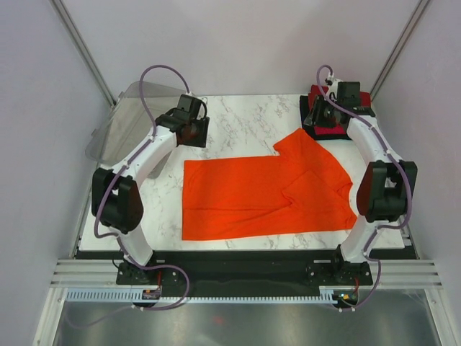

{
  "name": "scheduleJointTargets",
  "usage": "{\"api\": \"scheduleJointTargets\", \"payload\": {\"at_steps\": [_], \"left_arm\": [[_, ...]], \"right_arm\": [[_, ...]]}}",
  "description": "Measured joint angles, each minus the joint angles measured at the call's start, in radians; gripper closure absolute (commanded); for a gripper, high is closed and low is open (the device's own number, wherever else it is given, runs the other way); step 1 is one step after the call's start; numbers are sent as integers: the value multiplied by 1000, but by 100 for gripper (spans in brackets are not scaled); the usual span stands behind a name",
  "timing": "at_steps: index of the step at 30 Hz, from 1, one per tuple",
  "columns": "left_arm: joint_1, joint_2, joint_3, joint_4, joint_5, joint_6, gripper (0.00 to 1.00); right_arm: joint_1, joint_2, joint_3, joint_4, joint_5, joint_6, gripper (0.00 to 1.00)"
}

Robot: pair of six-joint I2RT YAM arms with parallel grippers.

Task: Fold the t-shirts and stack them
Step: Fold the tshirt

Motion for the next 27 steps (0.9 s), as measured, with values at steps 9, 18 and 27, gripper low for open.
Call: {"api": "scheduleJointTargets", "payload": {"at_steps": [9,18,27], "left_arm": [[18,137,17,-9,-15,80,48],[17,235,87,-27,-15,75,50],[5,236,98,-32,-21,13,50]], "right_arm": [[1,193,162,-2,-1,-137,53],[11,361,318,-48,73,-236,52],[41,466,377,-75,113,-309,54]]}}
